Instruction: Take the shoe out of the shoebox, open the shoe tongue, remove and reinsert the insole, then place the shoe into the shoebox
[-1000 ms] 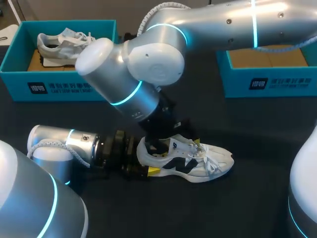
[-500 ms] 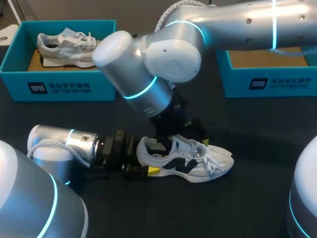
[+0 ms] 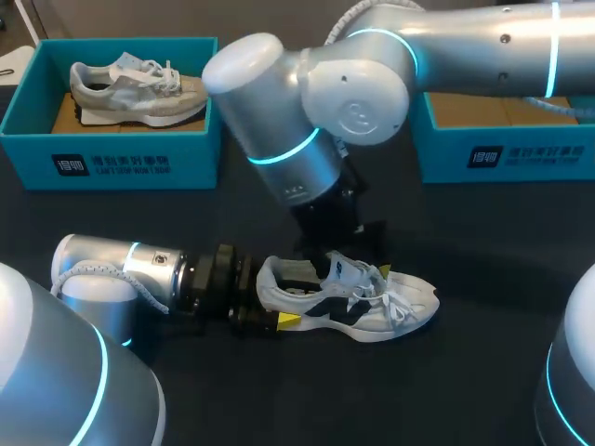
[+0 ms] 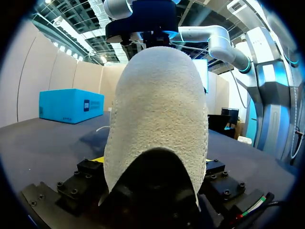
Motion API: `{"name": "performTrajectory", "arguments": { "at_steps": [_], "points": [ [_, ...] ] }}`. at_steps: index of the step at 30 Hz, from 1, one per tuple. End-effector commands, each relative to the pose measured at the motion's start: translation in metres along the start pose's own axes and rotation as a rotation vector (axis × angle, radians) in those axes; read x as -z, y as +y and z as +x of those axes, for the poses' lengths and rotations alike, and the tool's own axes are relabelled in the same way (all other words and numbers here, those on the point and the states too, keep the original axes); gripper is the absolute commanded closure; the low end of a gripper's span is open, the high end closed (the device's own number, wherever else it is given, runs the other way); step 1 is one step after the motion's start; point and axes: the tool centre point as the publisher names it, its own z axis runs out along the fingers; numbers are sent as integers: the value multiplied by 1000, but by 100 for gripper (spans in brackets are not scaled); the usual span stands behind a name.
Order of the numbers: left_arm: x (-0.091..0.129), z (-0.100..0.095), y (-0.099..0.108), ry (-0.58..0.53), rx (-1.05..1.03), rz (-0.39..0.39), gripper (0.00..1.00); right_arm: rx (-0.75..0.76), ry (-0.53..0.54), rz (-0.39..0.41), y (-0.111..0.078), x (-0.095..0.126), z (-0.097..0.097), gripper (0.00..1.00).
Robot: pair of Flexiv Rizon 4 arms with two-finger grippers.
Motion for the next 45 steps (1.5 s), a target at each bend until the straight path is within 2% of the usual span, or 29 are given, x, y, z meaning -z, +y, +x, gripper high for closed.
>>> {"name": "performTrajectory", "arguments": {
  "at_steps": [1,3,8,10,13,17,27,30,32,34,39,45],
  "points": [
    [-1,0,1,-4,0,0,100,-216,37,0,-4,3,-4,42],
    [-1,0,1,-4,0,0,100,-197,46,2,-4,4,-3,39],
    [-1,0,1,-4,0,0,100,-134,89,4,-5,5,-1,42],
    [-1,0,1,-4,0,0,100,-101,117,-28,-4,5,-1,42],
    [-1,0,1,-4,0,0,100,-37,145,-59,-4,5,0,51],
    [-1,0,1,-4,0,0,100,-4,161,-98,-5,8,1,54],
    [-1,0,1,-4,0,0,100,74,227,-106,-7,9,-3,59],
    [-1,0,1,-4,0,0,100,108,238,-95,-5,10,-3,68],
    [-1,0,1,-4,0,0,100,132,250,-87,-4,11,-2,80],
    [-1,0,1,-4,0,0,100,154,266,-92,-2,10,-3,100],
    [-1,0,1,-4,0,0,100,200,300,-94,2,7,-17,100],
    [-1,0,1,-4,0,0,100,273,447,-159,3,-2,-49,100]
  ]
}}
